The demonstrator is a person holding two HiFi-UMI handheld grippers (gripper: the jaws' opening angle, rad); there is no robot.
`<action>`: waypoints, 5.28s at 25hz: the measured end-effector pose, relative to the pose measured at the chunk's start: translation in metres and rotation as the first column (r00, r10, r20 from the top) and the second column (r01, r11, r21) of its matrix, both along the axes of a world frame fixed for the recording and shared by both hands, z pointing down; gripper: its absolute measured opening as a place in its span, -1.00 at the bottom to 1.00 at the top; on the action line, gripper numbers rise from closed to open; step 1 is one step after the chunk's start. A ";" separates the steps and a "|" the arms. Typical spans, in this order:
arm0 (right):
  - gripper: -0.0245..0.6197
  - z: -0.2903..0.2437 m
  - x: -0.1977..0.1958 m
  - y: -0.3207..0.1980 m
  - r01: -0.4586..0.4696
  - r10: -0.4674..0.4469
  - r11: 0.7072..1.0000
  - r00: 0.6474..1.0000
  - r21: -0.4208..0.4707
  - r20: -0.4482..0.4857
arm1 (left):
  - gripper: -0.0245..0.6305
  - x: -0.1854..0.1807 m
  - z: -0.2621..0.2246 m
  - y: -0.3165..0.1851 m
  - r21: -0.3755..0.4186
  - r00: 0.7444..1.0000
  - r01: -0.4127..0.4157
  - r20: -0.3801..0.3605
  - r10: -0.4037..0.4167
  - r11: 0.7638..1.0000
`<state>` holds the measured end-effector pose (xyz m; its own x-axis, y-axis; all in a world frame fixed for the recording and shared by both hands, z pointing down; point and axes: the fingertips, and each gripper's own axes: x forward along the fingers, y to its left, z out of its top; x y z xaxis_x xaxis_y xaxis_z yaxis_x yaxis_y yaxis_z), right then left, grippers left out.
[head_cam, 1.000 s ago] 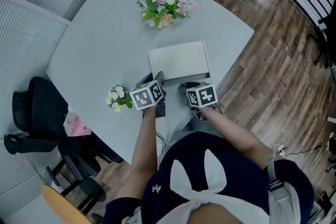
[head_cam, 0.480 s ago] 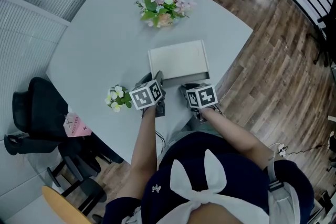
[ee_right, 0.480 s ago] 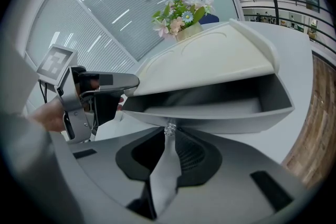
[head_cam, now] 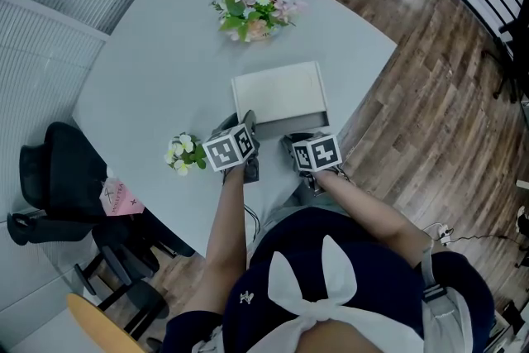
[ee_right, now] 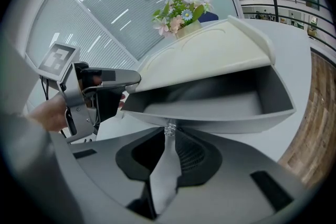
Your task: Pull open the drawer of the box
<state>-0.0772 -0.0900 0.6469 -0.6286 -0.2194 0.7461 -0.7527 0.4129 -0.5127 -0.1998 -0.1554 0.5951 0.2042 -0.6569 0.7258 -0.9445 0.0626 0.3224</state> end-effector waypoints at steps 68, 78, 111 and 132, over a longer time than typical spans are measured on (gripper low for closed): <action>-0.72 0.001 0.006 0.065 0.013 -0.013 1.000 1.000 0.017 -0.018 | -0.36 -0.001 0.000 -0.001 0.004 1.000 0.012 -0.008 -0.012 1.000; -0.72 0.004 0.008 0.077 0.027 -0.027 1.000 0.999 0.013 -0.019 | -0.36 -0.002 0.001 -0.001 0.005 1.000 0.015 -0.005 -0.015 1.000; -0.48 -0.035 0.008 0.080 0.078 -0.085 0.989 0.995 0.128 0.051 | -0.34 -0.008 -0.018 0.012 0.041 0.992 0.025 0.122 -0.029 0.999; -0.90 -0.138 0.037 0.045 0.016 -0.056 0.870 0.996 0.493 0.066 | -0.83 0.053 -0.110 0.083 0.303 0.984 -0.063 0.179 0.008 0.951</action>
<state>-0.0403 -0.0454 0.5091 -0.6930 -0.5216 0.4977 -0.6998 0.6525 -0.2907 -0.1463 -0.0722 0.4849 0.1203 -0.8478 0.5165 -0.9873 -0.0480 0.1512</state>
